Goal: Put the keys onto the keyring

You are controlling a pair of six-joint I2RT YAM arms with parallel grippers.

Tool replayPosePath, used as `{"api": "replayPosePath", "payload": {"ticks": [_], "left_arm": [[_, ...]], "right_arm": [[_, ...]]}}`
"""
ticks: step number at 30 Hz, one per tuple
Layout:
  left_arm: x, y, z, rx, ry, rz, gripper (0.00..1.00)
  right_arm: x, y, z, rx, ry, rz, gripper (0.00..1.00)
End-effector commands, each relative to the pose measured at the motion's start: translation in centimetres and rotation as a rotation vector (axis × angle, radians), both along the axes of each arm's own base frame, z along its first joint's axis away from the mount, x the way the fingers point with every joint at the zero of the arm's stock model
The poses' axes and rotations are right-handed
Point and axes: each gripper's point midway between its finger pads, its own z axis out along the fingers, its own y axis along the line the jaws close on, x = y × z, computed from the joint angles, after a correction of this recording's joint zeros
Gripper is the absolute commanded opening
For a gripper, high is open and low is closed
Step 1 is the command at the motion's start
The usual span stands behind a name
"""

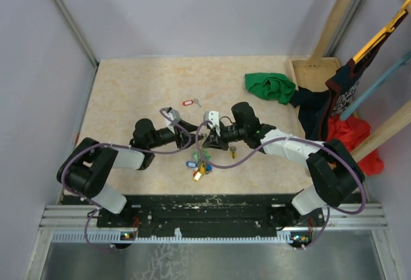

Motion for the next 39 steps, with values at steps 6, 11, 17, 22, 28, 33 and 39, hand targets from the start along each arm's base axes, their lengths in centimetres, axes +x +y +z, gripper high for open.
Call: {"api": "replayPosePath", "payload": {"ticks": [6, 11, 17, 22, 28, 33, 39], "left_arm": [[5.7, 3.8, -1.3, 0.127, 0.077, 0.376, 0.52], [5.9, 4.9, -0.6, 0.121, 0.069, 0.433, 0.53], [3.4, 4.5, 1.7, 0.045, -0.073, 0.34, 0.54], [0.5, 3.4, 3.0, -0.001, -0.184, 0.192, 0.5], [-2.8, 1.9, 3.4, -0.032, -0.269, -0.01, 0.48], [-4.5, 1.3, 3.4, -0.036, -0.286, -0.127, 0.47], [-5.0, 0.6, 2.9, -0.035, -0.245, -0.202, 0.45]], "right_arm": [[1.0, 1.1, 5.6, 0.099, -0.135, 0.002, 0.0], [1.6, 0.9, 5.4, 0.089, -0.132, -0.042, 0.0], [2.8, 0.9, 4.8, 0.058, -0.089, -0.089, 0.0], [3.0, 1.0, 4.6, 0.056, -0.083, -0.107, 0.0], [2.8, 0.9, 4.4, 0.055, -0.081, -0.097, 0.0], [2.7, 0.9, 4.3, 0.055, -0.094, -0.085, 0.0], [2.4, 0.9, 4.3, 0.064, -0.114, -0.056, 0.0]]}}
